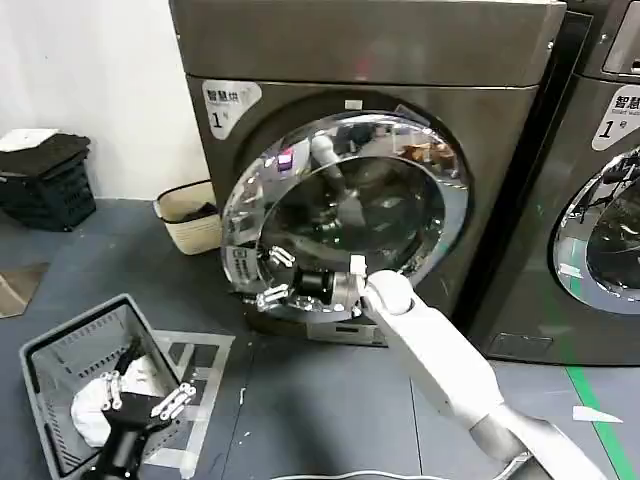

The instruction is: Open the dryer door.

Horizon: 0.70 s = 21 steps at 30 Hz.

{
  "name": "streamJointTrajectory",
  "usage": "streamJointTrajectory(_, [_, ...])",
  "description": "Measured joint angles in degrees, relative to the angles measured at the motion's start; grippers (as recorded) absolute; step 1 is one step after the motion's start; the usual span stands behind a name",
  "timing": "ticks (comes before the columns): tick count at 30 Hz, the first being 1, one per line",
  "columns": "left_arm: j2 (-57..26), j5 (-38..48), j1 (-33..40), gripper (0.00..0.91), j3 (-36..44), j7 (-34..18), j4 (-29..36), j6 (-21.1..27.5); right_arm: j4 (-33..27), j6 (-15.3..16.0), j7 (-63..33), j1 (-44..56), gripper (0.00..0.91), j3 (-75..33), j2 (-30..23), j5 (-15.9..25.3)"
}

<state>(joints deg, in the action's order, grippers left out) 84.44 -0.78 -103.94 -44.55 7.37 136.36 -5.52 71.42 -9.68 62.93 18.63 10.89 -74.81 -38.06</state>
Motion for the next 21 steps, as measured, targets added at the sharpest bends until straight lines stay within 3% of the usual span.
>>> streamJointTrajectory(21, [-2.42,1.32,2.73,0.907,-0.61,2.16,-0.94,1.53,12.89,0.00,10.51,2.69,0.907,-0.23,10.59,-5.26])
